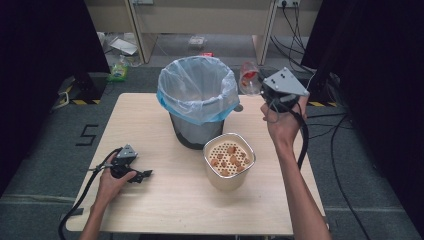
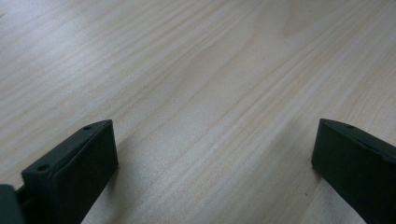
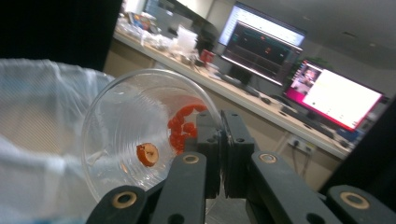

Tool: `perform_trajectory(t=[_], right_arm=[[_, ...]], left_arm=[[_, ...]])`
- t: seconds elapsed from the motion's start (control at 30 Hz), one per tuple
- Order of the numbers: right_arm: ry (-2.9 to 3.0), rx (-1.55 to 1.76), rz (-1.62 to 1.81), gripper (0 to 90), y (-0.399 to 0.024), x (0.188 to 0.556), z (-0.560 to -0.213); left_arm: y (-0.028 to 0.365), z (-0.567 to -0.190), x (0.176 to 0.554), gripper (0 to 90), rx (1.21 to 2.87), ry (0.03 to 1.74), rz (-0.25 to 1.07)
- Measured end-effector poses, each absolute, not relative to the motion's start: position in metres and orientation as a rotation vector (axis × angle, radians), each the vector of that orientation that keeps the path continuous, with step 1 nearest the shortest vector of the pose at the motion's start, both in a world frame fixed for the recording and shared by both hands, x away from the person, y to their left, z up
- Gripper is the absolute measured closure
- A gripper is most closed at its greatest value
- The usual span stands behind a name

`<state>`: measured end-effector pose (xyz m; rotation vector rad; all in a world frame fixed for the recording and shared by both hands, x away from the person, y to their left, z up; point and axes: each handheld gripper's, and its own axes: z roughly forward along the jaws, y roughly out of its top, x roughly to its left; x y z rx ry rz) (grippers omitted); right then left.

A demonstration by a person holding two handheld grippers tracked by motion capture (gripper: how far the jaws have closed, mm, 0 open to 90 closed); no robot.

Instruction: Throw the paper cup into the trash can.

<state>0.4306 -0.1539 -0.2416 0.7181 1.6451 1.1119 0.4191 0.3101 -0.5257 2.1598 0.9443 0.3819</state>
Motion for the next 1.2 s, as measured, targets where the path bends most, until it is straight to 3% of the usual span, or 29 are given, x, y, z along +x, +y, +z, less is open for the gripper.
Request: perform_trajectory(t=[0.3,0.63,0.73,0.77,0.83,1.2], right_arm=[[1.723,0.694,1.176,87.6,-0.114,0.455,-0.224],[1.873,0.677,1.141,86.2,-0.072,0.492,-0.24],[1.892,0.718,1.173,79.3,-0.063,0.503,-0.244],[1.892,0.739,1.172,71.8,-0.061,0.506,-0.244],[1.881,0.753,1.142,65.2,-0.058,0.509,-0.244],[1.883,0.784,1.139,55.9,-0.083,0.498,-0.238]], left_arm=[[0.31,-0.526,0.419,0.0,2.16,0.945,0.382],[0.31,-0.526,0.419,0.0,2.16,0.945,0.382],[0.31,-0.526,0.419,0.0,2.16,0.945,0.382],[0.31,-0.526,0.419,0.0,2.16,0.945,0.383],[0.31,-0.526,0.419,0.0,2.16,0.945,0.383],[0.31,-0.526,0.419,0.0,2.16,0.946,0.382]])
